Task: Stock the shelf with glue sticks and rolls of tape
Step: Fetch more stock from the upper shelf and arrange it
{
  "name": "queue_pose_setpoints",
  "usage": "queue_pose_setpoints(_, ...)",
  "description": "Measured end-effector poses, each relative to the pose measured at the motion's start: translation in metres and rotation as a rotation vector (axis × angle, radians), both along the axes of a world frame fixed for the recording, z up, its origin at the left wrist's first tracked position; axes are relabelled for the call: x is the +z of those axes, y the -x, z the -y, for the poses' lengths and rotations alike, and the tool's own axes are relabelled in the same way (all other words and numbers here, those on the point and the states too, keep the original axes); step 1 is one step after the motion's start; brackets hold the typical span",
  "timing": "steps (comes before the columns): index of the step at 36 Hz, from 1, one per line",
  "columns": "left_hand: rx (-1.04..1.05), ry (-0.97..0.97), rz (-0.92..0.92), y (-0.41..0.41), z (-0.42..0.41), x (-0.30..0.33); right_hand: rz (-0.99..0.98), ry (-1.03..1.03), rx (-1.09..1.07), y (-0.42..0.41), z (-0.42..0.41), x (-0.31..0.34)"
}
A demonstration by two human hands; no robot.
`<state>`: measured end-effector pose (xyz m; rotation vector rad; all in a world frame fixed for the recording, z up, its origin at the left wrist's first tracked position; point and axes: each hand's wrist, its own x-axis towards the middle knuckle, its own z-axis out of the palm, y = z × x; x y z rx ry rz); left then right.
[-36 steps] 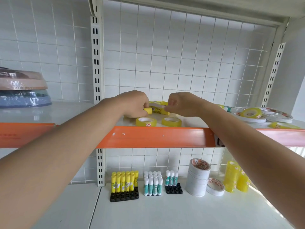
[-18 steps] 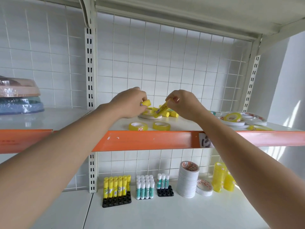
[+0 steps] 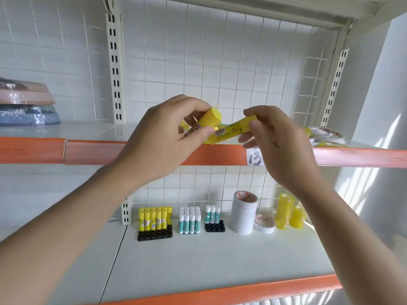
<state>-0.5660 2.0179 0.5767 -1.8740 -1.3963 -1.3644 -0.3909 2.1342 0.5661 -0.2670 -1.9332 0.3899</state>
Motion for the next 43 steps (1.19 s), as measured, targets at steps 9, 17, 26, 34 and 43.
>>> queue_pose_setpoints(9,-0.055,0.196,0.273,-0.013,0.018,-0.093,0.05,-0.069,0.017,-0.004,0.004,-0.095)
queue_pose_setpoints(17,0.024,0.319,0.372,0.02,-0.001,-0.175,0.212,0.028,-0.08,0.029,-0.012,-0.161)
queue_pose_setpoints(26,0.065,0.462,0.441,0.079,-0.036,-0.254,0.444,-0.02,-0.141,0.084,-0.034,-0.226)
queue_pose_setpoints(34,0.015,0.58,0.498,0.116,-0.065,-0.311,0.543,0.044,-0.225,0.122,-0.04,-0.268)
queue_pose_setpoints(43,-0.01,0.61,0.559,0.127,-0.081,-0.347,0.595,0.13,-0.281,0.144,-0.042,-0.301)
